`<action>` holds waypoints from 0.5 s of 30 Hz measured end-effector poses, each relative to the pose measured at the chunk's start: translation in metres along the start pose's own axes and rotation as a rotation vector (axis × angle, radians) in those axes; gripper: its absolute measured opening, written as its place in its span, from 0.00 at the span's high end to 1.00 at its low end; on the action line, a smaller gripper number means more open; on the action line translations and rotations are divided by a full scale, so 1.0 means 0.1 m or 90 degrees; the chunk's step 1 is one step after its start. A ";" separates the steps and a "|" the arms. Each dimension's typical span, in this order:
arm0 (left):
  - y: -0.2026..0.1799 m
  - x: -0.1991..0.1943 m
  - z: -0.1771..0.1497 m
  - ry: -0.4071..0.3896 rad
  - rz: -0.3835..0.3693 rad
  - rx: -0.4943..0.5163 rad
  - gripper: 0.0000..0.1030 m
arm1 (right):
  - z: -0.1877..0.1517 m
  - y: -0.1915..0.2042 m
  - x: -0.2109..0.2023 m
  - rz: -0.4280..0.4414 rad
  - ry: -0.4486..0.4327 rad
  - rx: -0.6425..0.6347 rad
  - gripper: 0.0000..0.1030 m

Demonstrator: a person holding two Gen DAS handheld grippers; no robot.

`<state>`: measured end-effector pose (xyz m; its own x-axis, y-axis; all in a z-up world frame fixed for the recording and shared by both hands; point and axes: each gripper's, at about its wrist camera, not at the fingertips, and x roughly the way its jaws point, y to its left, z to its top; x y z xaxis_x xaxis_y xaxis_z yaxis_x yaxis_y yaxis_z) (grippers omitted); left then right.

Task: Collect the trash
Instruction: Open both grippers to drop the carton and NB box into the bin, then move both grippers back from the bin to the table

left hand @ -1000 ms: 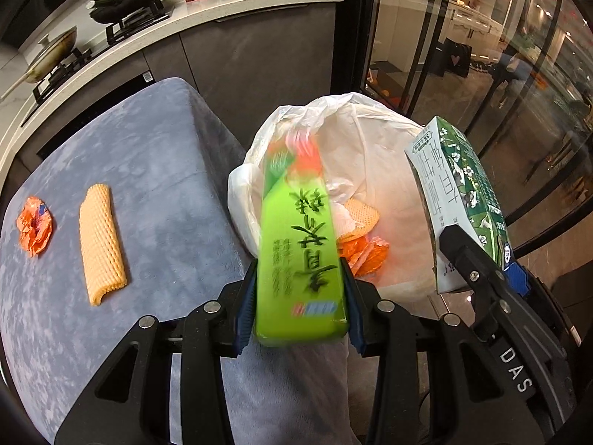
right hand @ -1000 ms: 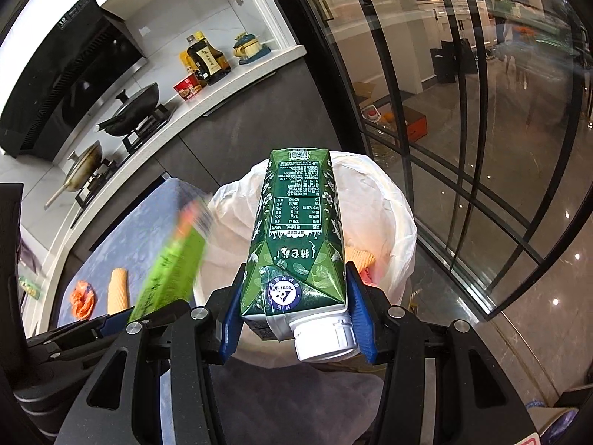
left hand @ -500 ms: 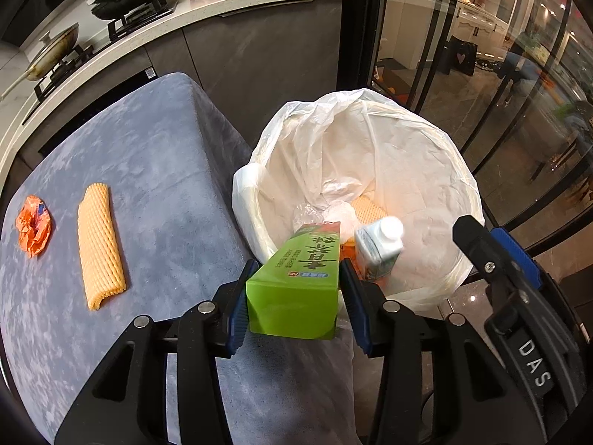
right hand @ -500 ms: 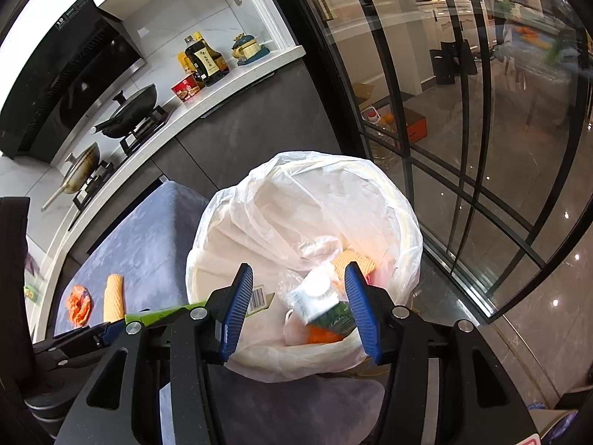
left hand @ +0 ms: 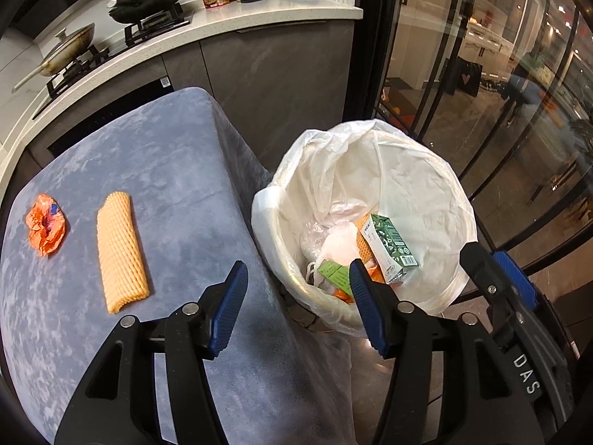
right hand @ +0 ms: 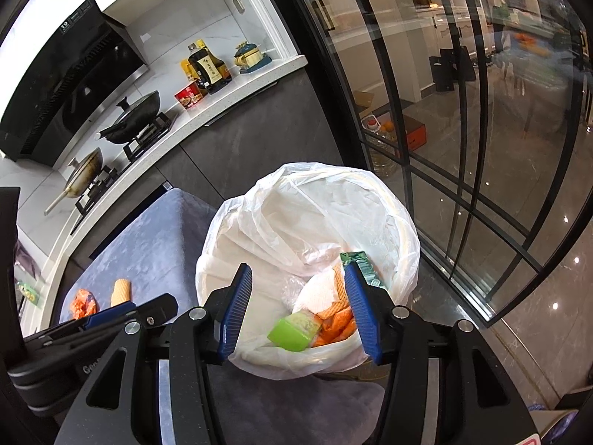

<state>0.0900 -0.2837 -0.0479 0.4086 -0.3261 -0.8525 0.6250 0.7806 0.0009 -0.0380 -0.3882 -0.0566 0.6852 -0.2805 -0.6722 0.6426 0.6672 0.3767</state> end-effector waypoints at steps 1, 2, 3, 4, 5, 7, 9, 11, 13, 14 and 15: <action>0.02 -0.02 0.00 -0.002 -0.001 -0.002 0.47 | 0.00 0.01 -0.01 0.000 -0.001 -0.002 0.50; 0.03 -0.03 0.00 -0.004 -0.001 -0.004 0.47 | 0.00 0.02 -0.02 0.000 -0.002 -0.004 0.50; 0.05 -0.05 0.00 -0.005 -0.002 -0.006 0.47 | -0.01 0.04 -0.03 0.001 -0.003 -0.006 0.50; 0.07 -0.07 0.00 -0.007 -0.002 -0.008 0.47 | -0.02 0.06 -0.03 0.001 -0.003 -0.007 0.50; 0.09 -0.08 0.00 -0.009 -0.003 -0.010 0.47 | -0.02 0.08 -0.04 0.002 -0.003 -0.010 0.50; 0.14 -0.11 -0.01 -0.012 -0.003 -0.015 0.47 | -0.03 0.12 -0.05 0.004 -0.003 -0.015 0.50; 0.19 -0.13 -0.01 -0.014 -0.002 -0.020 0.47 | -0.04 0.16 -0.06 0.006 -0.003 -0.021 0.50; 0.26 -0.16 -0.02 -0.016 -0.002 -0.028 0.47 | -0.05 0.23 -0.08 0.009 -0.003 -0.028 0.50; 0.34 -0.18 -0.03 -0.019 0.000 -0.037 0.47 | -0.07 0.30 -0.09 0.013 -0.002 -0.037 0.50; 0.38 -0.19 -0.03 -0.020 0.000 -0.041 0.47 | -0.07 0.34 -0.09 0.014 -0.002 -0.041 0.50; 0.42 -0.20 -0.04 -0.021 0.001 -0.044 0.47 | -0.08 0.40 -0.09 0.017 -0.001 -0.047 0.50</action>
<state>0.1057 -0.2423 -0.0325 0.4324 -0.3417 -0.8344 0.5772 0.8159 -0.0350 -0.0216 -0.3533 -0.0408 0.7022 -0.2640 -0.6613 0.5975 0.7236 0.3456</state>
